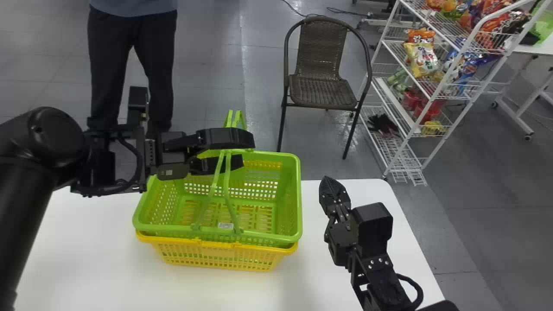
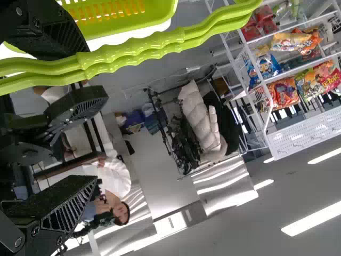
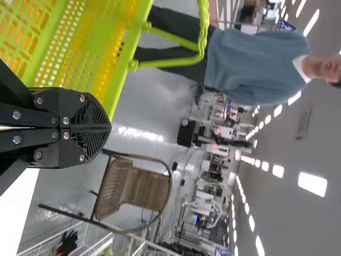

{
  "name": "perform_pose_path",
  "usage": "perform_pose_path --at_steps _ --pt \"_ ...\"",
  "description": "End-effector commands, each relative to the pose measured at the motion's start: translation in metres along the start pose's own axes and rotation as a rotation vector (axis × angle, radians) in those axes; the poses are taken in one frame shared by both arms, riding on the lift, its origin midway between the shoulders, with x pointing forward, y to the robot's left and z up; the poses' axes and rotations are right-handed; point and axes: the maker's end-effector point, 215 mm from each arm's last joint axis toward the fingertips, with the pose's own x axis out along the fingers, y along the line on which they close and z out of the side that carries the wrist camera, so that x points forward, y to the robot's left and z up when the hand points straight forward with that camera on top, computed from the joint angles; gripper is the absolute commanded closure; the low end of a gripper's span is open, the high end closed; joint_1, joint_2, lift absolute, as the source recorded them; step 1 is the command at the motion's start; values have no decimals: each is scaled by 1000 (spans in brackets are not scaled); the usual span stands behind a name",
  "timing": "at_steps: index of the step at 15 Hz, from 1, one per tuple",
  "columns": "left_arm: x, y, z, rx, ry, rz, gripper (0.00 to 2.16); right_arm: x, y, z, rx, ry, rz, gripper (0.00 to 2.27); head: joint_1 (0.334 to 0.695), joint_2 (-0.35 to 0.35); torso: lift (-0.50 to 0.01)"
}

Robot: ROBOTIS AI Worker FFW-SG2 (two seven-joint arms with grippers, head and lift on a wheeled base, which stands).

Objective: Grasp handle with right gripper to insert into left gripper then lift and swing left to center

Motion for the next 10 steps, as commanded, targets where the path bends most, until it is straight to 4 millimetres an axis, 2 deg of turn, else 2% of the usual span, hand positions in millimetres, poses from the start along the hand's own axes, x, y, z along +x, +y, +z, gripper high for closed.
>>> perform_pose_path --at_steps 1,5,10 --pt "-1 -10 5 -2 9 -9 137 -16 -19 -8 12 -10 -28 2213 695 -208 0" --pt "-3 -25 11 -23 35 -17 137 -31 -22 -15 12 -23 -28 2213 695 -236 0" --pt "-8 -47 14 -62 70 -41 130 -41 -29 -14 27 -39 -37 2213 695 -245 0"
